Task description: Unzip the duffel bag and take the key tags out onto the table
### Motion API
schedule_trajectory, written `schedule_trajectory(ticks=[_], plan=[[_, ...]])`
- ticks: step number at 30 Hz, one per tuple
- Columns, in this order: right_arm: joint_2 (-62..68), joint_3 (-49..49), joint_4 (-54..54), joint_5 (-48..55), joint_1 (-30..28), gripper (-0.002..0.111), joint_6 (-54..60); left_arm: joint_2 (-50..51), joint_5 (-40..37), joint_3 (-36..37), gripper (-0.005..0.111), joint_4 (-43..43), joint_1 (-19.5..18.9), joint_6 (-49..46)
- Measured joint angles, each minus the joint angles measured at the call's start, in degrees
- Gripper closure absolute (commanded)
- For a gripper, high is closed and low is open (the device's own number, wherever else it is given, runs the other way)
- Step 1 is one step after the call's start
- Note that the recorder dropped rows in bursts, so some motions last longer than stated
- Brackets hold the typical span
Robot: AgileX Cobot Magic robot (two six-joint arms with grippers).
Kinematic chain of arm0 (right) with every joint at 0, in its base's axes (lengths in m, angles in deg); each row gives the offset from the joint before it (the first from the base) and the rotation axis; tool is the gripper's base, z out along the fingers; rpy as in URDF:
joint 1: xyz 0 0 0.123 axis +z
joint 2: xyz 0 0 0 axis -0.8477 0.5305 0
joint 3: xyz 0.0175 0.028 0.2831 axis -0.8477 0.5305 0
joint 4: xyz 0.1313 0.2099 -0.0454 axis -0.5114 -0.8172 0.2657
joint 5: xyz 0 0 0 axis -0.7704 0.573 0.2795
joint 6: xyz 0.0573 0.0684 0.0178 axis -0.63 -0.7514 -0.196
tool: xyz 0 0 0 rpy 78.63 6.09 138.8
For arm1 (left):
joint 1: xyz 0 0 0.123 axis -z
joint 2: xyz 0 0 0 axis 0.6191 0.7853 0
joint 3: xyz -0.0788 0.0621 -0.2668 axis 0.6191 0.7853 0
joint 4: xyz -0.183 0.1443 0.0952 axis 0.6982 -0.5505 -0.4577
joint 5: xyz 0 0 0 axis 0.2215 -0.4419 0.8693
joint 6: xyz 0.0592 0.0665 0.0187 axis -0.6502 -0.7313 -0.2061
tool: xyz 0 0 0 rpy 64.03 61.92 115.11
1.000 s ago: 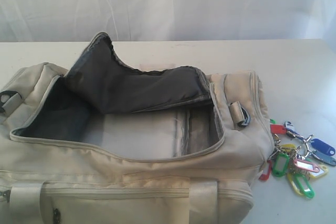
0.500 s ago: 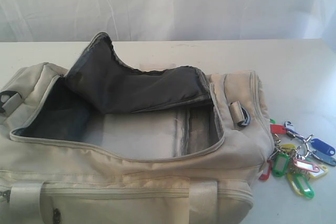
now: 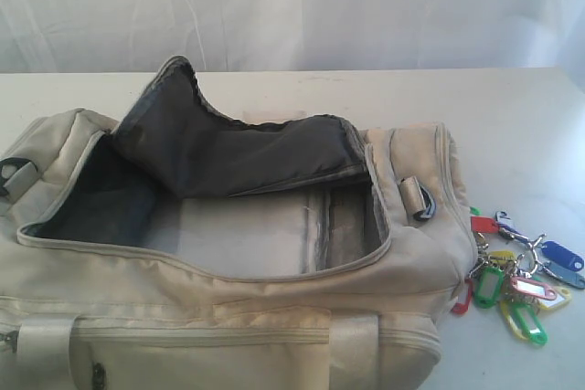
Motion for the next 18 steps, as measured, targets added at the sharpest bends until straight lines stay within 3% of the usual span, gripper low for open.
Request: schedule_trajectory(ticks=[13,18], plan=[[0.0,0.0,0.0,0.0,0.0,0.108,0.0,0.0,0.0,0.0,0.107,0.0,0.6,0.0],[0.0,0.0,0.0,0.0,0.0,0.108,0.0,0.0,2.9,0.0,0.107,-4.0,1.2,0.0]])
